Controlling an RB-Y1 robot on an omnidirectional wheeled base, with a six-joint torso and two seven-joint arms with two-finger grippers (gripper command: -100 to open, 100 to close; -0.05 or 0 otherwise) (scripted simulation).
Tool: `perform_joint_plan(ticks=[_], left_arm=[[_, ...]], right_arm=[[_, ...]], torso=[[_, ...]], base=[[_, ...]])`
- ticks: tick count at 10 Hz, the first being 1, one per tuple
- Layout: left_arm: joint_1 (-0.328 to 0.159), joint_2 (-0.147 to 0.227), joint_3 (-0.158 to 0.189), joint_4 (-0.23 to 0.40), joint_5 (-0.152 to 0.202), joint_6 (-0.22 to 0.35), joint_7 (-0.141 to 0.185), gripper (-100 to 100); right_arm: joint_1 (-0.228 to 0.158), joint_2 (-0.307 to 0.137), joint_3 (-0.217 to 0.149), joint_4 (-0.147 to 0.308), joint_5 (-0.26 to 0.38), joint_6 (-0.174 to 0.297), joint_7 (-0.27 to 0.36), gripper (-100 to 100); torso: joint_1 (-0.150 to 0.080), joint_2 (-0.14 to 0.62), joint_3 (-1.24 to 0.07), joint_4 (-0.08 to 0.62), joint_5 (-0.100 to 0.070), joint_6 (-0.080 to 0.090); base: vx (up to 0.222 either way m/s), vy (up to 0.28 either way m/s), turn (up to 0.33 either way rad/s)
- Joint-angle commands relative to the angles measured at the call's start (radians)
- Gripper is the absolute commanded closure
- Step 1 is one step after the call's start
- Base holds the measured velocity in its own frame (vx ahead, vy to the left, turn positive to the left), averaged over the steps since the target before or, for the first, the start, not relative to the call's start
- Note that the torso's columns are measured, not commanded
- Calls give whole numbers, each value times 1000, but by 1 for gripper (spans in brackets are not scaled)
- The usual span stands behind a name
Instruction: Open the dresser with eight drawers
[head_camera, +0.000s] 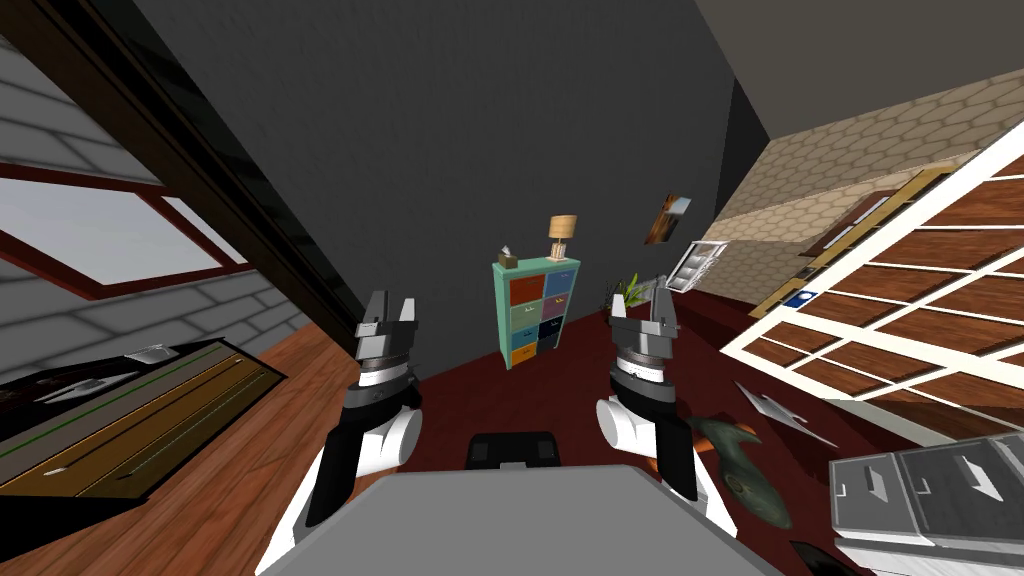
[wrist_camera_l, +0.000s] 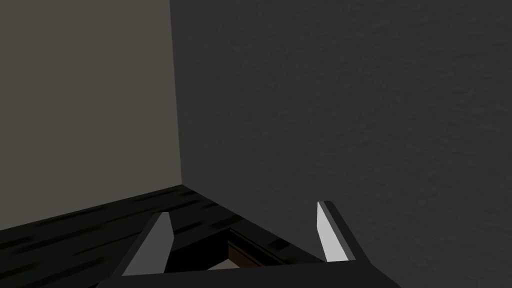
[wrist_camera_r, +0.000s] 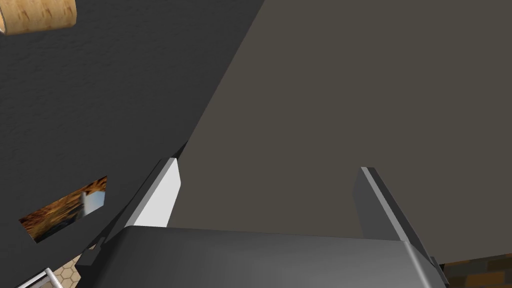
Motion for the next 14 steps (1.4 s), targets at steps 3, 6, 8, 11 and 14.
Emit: perform_joint_plan(ticks=[3,6,8,11,14], left_arm=[[0,0,0,0,0,0,0,0],[0,0,0,0,0,0,0,0],[0,0,0,0,0,0,0,0],[0,0,0,0,0,0,0,0],[0,0,0,0,0,0,0,0]], right_arm=[[0,0,0,0,0,0,0,0],[-5,-74,-5,8,9,-8,39,-100],[-13,-134,-12,23,24,-19,97,-100],[-24,-181,-22,45,44,-34,175,-100],[-30,-200,-29,59,57,-43,228,-100]], torso=[[0,222,-442,221,0,0],[0,403,-807,402,0,0],[0,414,-831,414,0,0],[0,416,-831,416,0,0],[0,416,-831,416,0,0]], base=[[0,0,0],[11,4,11],[35,14,24],[42,17,25],[30,12,18]])
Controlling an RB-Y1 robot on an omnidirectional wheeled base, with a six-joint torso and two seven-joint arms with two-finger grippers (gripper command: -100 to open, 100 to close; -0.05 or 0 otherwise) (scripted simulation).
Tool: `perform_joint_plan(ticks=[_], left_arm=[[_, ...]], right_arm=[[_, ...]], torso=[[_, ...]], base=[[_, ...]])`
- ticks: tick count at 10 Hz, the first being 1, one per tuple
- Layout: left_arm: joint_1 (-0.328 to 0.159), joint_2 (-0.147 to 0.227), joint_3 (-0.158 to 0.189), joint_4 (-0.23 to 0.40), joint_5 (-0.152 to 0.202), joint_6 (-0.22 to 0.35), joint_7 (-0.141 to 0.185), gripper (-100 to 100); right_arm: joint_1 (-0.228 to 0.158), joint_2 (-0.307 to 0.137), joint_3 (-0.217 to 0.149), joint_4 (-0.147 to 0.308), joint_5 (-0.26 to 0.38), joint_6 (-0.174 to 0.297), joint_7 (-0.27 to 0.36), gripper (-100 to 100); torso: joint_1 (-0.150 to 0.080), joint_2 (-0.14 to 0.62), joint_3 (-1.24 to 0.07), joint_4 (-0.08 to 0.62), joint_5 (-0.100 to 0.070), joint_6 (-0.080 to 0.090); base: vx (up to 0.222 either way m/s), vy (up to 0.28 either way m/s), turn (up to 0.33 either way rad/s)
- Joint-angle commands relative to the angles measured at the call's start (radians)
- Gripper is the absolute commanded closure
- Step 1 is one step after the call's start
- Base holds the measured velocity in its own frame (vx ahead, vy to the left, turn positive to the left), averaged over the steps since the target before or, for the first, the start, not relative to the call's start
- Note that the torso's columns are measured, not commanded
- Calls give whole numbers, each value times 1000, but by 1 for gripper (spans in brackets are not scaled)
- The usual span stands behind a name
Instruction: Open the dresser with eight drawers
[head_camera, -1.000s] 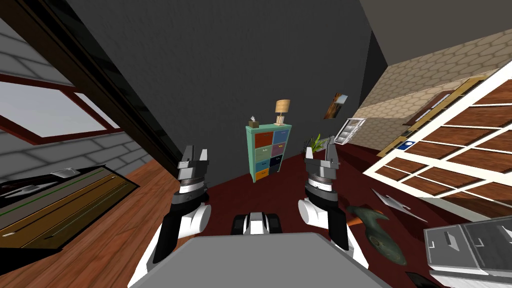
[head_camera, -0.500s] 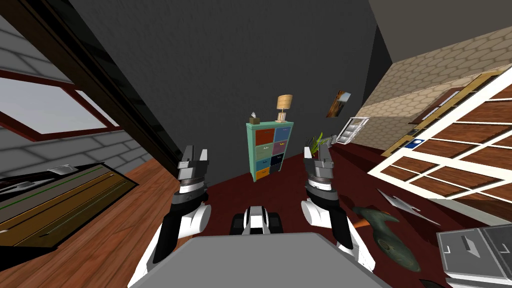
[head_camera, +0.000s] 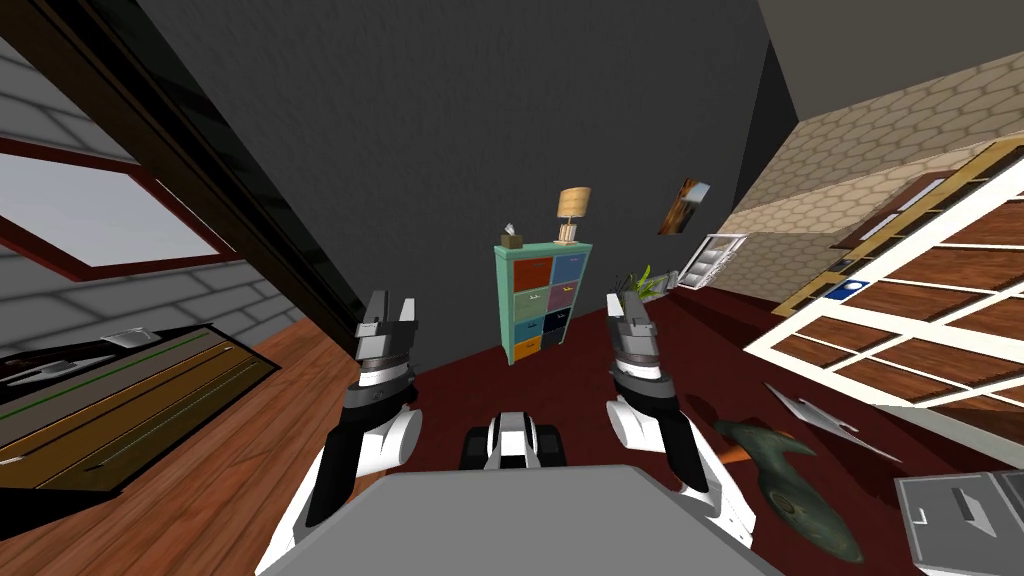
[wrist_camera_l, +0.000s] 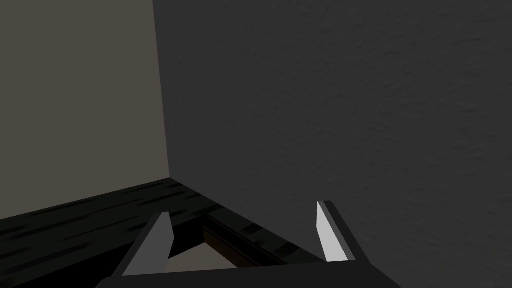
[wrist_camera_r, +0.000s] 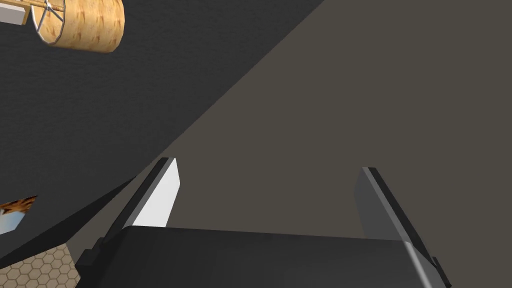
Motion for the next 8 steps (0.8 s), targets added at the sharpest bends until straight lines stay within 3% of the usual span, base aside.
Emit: perform_joint_plan(ticks=[1,8], left_arm=[[0,0,0,0,0,0,0,0],[0,0,0,0,0,0,0,0]], right_arm=[[-10,-27,-11,23,20,-14,71,-100],[-31,-66,-38,78,71,-46,259,-100]], torso=[[0,0,0,0,0,0],[0,0,0,0,0,0]], base=[[46,14,33],[46,15,26]])
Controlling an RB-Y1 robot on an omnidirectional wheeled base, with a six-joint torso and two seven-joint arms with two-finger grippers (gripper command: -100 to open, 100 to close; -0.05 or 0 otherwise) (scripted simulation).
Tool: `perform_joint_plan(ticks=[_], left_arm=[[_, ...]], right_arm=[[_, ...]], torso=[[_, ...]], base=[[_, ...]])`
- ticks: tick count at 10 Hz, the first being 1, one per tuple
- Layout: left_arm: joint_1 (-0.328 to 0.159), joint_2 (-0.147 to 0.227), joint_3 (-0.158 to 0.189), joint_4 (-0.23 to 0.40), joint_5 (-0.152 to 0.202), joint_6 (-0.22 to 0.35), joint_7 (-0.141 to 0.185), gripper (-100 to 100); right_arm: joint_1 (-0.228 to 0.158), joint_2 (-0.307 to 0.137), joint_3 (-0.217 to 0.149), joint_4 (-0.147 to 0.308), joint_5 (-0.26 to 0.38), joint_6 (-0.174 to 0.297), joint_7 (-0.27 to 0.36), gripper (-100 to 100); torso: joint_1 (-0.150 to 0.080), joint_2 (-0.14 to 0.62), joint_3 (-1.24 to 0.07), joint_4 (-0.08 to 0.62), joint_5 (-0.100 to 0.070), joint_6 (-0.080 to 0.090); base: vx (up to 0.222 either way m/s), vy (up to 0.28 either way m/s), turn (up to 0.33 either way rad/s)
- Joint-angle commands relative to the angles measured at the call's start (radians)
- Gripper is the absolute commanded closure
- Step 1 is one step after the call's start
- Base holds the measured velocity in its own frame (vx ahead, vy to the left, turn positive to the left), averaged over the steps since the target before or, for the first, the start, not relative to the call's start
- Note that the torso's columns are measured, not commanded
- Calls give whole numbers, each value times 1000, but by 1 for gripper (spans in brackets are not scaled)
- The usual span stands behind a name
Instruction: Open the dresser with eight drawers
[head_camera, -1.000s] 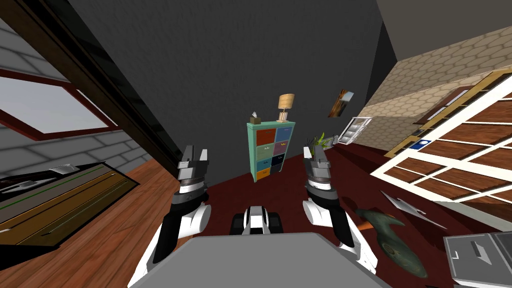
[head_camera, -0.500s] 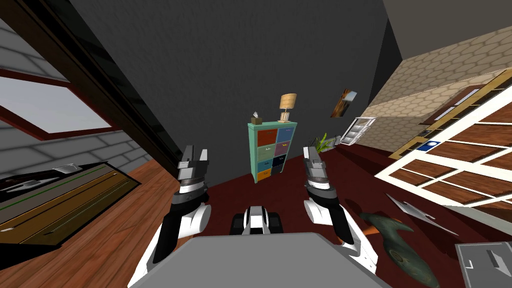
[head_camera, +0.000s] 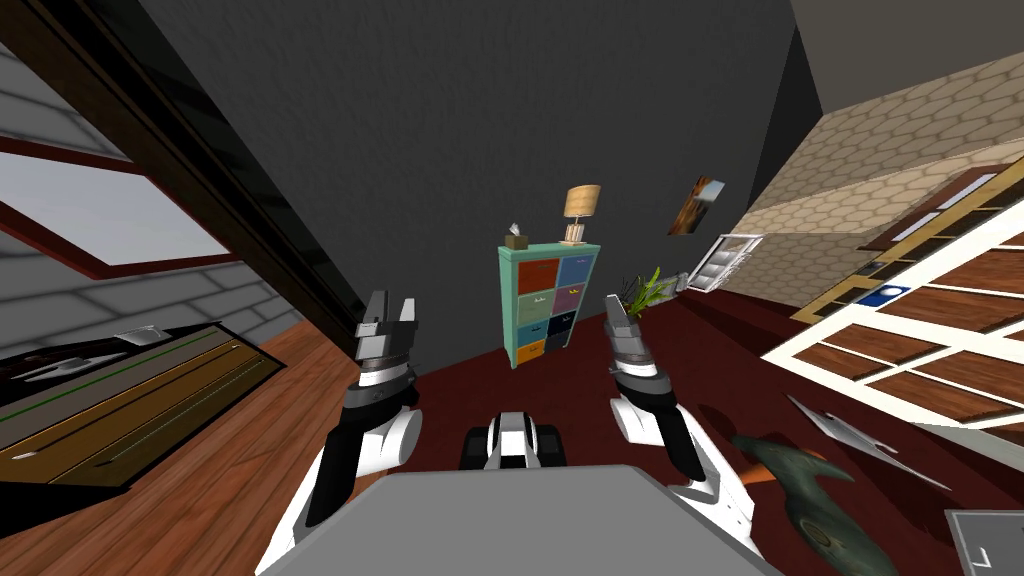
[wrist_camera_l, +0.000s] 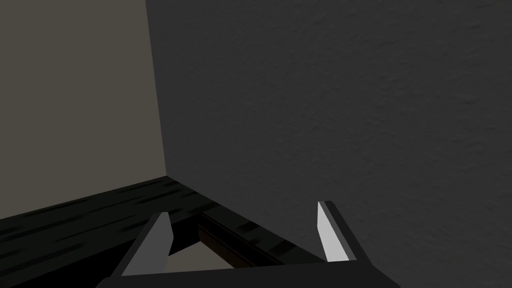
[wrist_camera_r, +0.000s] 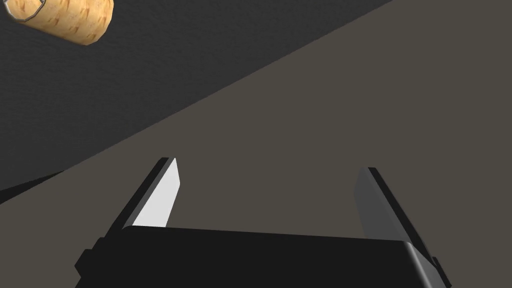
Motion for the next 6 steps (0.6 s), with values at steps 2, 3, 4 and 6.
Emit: perform_joint_plan(ticks=[2,3,4,6], left_arm=[[0,0,0,0,0,0,0,0],[0,0,0,0,0,0,0,0],[0,0,0,0,0,0,0,0],[0,0,0,0,0,0,0,0]], right_arm=[[-12,-17,-15,31,28,-19,100,-100],[-12,-17,-15,31,28,-19,126,-100],[-19,-27,-26,53,49,-31,155,-100],[-19,-27,-26,53,49,-31,202,-100]], torso=[[0,1,1,0,0,0],[0,0,0,0,0,0],[0,-1,0,0,0,0],[0,-1,-1,0,0,0]], base=[[34,10,22],[42,17,20],[56,15,38],[43,11,9]])
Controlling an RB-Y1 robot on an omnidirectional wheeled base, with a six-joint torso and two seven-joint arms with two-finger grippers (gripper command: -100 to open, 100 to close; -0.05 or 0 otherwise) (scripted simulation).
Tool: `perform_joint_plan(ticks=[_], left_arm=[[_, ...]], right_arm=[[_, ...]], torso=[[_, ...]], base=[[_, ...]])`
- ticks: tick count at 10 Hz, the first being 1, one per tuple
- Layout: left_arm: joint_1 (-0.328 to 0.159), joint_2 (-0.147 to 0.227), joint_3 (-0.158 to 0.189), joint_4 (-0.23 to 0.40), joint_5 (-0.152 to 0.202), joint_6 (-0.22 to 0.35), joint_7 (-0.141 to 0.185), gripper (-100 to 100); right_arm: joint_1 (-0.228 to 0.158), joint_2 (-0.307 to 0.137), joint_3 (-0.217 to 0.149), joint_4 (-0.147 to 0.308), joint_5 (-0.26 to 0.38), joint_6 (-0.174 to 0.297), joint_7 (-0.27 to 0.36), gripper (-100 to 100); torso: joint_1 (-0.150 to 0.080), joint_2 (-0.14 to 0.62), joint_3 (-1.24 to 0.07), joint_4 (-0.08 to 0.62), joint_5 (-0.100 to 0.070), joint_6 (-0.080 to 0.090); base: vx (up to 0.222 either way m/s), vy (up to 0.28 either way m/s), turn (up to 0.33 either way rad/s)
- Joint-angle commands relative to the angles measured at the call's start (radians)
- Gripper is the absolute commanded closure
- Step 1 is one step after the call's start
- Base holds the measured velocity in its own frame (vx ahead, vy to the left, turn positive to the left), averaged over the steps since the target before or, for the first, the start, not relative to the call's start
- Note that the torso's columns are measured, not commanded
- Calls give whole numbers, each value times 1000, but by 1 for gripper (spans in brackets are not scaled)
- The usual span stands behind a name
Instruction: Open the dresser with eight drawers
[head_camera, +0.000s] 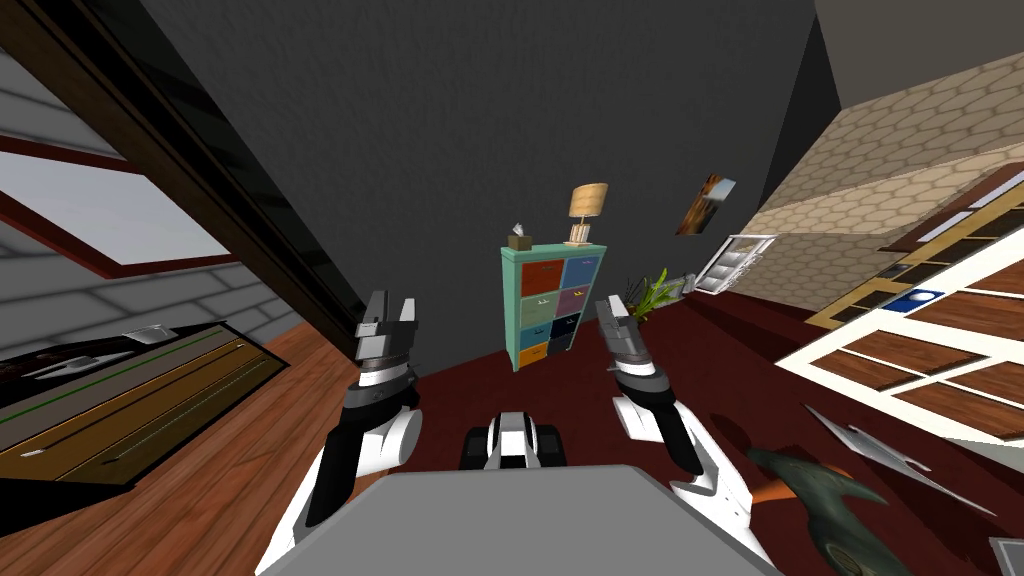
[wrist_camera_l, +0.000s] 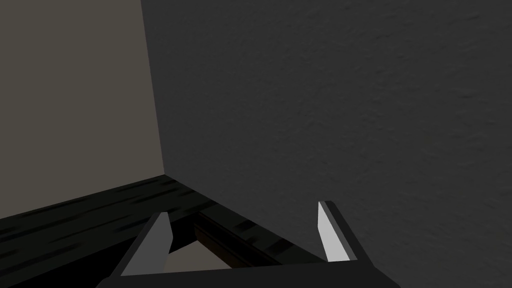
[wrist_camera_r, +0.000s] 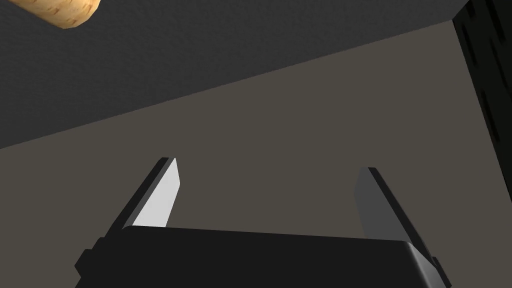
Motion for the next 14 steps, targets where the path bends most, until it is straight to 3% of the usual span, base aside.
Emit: perform_joint_plan(ticks=[1,3,4,6,7,9,10,14], left_arm=[[0,0,0,0,0,0,0,0],[0,0,0,0,0,0,0,0],[0,0,0,0,0,0,0,0],[0,0,0,0,0,0,0,0],[0,0,0,0,0,0,0,0],[0,0,0,0,0,0,0,0],[0,0,0,0,0,0,0,0],[0,0,0,0,0,0,0,0]], right_arm=[[-9,-10,-12,27,25,-14,75,-100],[-9,-10,-12,27,25,-14,115,-100],[-16,-17,-25,51,47,-27,151,-100],[-16,-17,-25,51,47,-27,190,-100],[-22,-23,-37,75,70,-40,227,-100],[-22,-23,-37,75,70,-40,266,-100],[-28,-28,-50,101,94,-53,303,-100],[-34,-32,-64,129,119,-65,407,-100]], torso=[[0,2,1,0,0,0],[0,1,0,0,0,0],[0,2,1,0,0,0],[0,0,0,0,0,0],[0,1,1,0,0,0],[0,0,0,0,0,0],[-1,2,1,1,0,0],[0,0,0,0,0,0]], base=[[48,13,43],[36,9,10],[49,11,44],[41,7,12],[52,23,41],[37,11,11],[56,4,39],[51,11,24]])
